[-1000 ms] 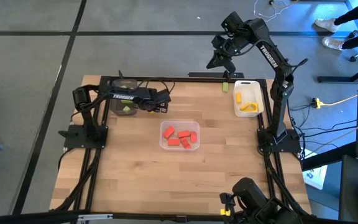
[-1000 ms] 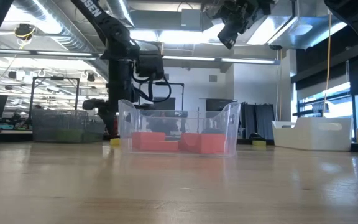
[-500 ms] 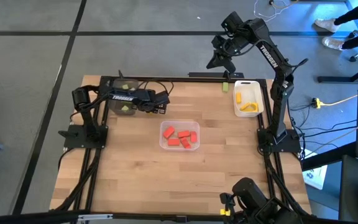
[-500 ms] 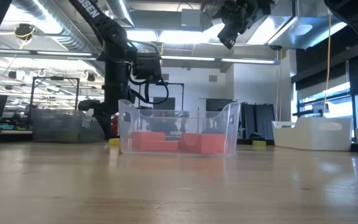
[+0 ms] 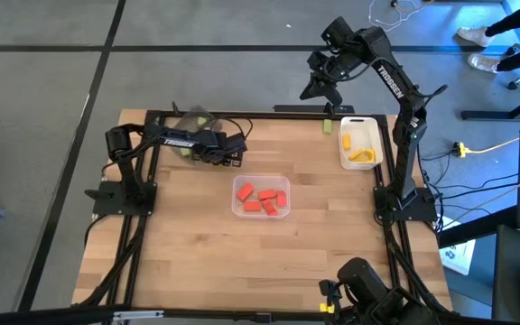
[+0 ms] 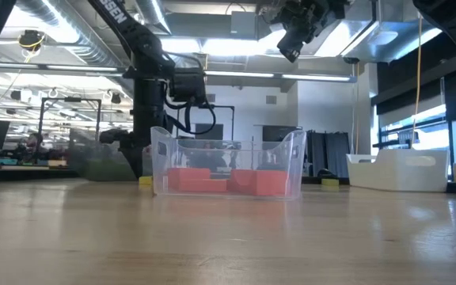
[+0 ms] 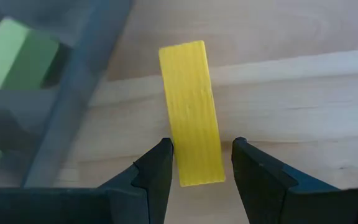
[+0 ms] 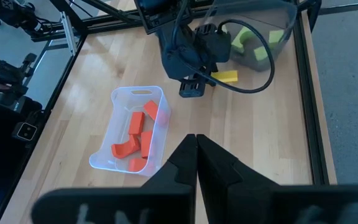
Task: Sort & place blocks by color
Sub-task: Put the yellow block into the white bin
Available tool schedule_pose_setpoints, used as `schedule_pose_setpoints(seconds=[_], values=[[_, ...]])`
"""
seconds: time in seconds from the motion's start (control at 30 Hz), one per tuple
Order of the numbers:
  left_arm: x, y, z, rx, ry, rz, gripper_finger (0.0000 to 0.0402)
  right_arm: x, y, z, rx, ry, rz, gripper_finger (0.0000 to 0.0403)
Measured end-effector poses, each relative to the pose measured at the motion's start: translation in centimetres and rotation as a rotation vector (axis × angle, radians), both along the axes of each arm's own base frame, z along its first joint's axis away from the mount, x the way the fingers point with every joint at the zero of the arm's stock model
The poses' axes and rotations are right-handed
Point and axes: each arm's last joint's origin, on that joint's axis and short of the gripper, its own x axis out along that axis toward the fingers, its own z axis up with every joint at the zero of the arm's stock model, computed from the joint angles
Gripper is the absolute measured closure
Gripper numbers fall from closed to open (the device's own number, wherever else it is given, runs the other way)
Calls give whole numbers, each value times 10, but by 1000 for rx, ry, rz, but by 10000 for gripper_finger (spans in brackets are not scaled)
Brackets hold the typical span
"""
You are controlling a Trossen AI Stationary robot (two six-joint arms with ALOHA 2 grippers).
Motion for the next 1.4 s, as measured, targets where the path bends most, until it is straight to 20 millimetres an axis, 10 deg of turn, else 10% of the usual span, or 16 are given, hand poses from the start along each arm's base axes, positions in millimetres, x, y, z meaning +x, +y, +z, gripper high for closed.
schedule_pose_setpoints(seconds=[0.9,1.4], values=[[26,-21,22,173,169,-459,248,1,-1,1,-17,-14,0,391],[11,33,7,147,224,-415,248,2,-2,1,-23,-19,1,391]])
